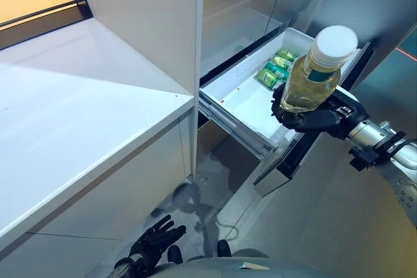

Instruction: Put drinks into fridge and close the fridge

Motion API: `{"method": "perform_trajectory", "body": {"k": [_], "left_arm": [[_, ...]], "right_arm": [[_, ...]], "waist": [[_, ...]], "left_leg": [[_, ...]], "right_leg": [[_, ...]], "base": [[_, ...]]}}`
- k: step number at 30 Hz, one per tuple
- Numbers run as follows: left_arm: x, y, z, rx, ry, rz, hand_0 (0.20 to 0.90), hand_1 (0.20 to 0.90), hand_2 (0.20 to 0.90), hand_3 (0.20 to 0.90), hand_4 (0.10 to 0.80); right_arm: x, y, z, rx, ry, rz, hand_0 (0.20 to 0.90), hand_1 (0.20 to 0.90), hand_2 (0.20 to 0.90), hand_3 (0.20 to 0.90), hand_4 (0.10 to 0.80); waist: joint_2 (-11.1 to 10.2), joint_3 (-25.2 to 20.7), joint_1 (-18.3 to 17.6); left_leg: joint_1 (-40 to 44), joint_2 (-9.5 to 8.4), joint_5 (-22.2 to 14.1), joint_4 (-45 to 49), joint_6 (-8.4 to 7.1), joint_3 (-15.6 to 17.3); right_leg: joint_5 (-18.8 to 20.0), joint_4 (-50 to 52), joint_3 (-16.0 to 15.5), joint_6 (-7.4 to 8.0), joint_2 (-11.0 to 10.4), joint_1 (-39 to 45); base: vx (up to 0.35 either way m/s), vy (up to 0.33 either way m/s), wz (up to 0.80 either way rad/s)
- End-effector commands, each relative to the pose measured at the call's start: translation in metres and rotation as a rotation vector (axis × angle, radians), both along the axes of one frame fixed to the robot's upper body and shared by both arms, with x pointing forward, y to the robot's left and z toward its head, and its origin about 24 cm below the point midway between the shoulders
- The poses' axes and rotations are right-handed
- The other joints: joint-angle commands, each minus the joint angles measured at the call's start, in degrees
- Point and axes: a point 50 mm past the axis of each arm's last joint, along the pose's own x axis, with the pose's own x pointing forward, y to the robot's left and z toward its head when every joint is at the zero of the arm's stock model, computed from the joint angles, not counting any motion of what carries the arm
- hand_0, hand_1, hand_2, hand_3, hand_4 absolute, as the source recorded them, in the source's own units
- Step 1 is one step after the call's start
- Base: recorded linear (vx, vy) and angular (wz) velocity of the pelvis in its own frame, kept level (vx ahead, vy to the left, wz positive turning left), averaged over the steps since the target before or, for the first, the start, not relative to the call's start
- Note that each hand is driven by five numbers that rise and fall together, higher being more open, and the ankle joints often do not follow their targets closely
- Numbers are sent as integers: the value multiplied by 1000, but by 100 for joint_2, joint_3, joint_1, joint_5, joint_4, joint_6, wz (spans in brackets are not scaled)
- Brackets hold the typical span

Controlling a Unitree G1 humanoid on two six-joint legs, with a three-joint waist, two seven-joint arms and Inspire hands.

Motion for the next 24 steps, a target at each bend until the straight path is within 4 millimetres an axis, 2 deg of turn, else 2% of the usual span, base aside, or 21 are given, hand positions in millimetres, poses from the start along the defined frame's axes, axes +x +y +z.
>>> {"method": "perform_trajectory", "body": {"k": [1, 10, 15, 19, 24], "left_arm": [[-34, 17, -6, 95, 144, -73, 900, 900, 900, 900, 800], [-49, 33, -3, 180, 187, -77, 900, 900, 900, 900, 800], [-55, 43, -1, 225, 209, -75, 900, 900, 900, 900, 800], [-50, 53, 3, 263, 203, -78, 900, 900, 900, 900, 800], [-29, 65, 12, 306, 126, -86, 900, 900, 900, 900, 800]], "right_arm": [[10, 2, 102, 15, -457, 11, 300, 300, 300, 200, 100], [41, -11, 102, -7, -340, -95, 300, 300, 300, 200, 100], [60, -24, 89, -30, -231, -207, 300, 300, 300, 200, 100], [75, -41, 76, -37, -117, -332, 300, 300, 300, 200, 100], [91, -60, 61, -20, 2, -496, 300, 300, 300, 200, 100]], "waist": [[-161, -428, 427], [-379, -340, 761], [-491, -258, 953], [-578, -86, 1136], [-609, 424, 1389]], "left_leg": [[14, -191, -633, 28, 91, -259], [-76, -121, -609, 28, 84, -312], [-168, -85, -576, 28, 69, -401], [-304, -59, -520, 28, 61, -508], [-628, -29, -409, 28, 55, -670]], "right_leg": [[390, 47, -235, 441, 84, -398], [384, 22, -470, 435, 127, -408], [385, 22, -586, 433, 143, -433], [429, 22, -650, 427, 161, -518], [518, 36, -708, 382, 199, -765]], "base": [[57, -73, -9], [67, -78, 8], [99, -88, 17], [51, -108, 28], [-79, -85, 16]]}}
